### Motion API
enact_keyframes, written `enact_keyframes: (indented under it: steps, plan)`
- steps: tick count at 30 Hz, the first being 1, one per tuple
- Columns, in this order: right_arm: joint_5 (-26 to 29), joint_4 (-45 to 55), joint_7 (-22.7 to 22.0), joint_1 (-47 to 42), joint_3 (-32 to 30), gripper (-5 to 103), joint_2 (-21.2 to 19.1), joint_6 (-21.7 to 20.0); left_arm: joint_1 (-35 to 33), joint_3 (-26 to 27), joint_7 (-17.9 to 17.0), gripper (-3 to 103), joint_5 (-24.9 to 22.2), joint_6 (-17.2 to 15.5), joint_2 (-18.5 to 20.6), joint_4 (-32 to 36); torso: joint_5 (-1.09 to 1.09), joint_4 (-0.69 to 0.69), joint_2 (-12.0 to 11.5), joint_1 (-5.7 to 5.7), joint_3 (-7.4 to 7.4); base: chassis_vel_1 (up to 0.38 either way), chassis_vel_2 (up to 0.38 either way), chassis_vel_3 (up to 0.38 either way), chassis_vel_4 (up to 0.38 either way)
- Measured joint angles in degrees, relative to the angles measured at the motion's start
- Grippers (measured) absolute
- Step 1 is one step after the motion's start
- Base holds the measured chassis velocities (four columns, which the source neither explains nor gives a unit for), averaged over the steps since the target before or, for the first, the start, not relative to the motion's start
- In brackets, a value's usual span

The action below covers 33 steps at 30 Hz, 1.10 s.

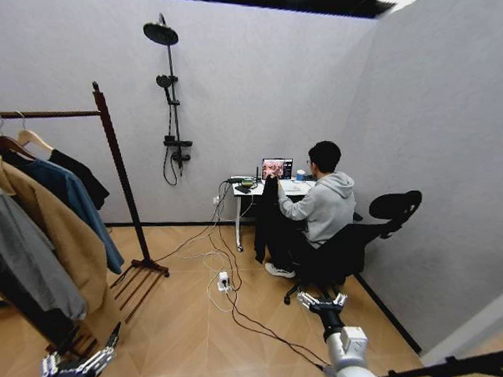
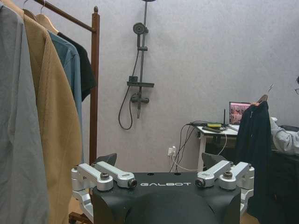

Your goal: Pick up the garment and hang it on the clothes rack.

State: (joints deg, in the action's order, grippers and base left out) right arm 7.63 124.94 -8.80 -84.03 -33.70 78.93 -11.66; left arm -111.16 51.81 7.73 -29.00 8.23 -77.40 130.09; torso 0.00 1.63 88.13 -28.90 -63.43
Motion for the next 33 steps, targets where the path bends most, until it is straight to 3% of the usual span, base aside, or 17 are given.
enact_keyframes:
  steps: [11,33]
  plan:
    - [0.0,0.2,0.1,-0.2,0.1,100,0.0,0.3,0.0,0.0,0.0,100,0.0,0.0,0.0,0.0,0.00,0.00,0.0,-0.02,0.00,0.121,-0.128,-0.119,0.122]
    - [-0.2,0.0,0.3,-0.2,0.4,100,0.2,0.8,0.0,0.0,0.0,100,0.0,0.0,0.0,0.0,0.00,-0.02,0.0,-0.01,0.00,0.234,-0.189,-0.184,0.228]
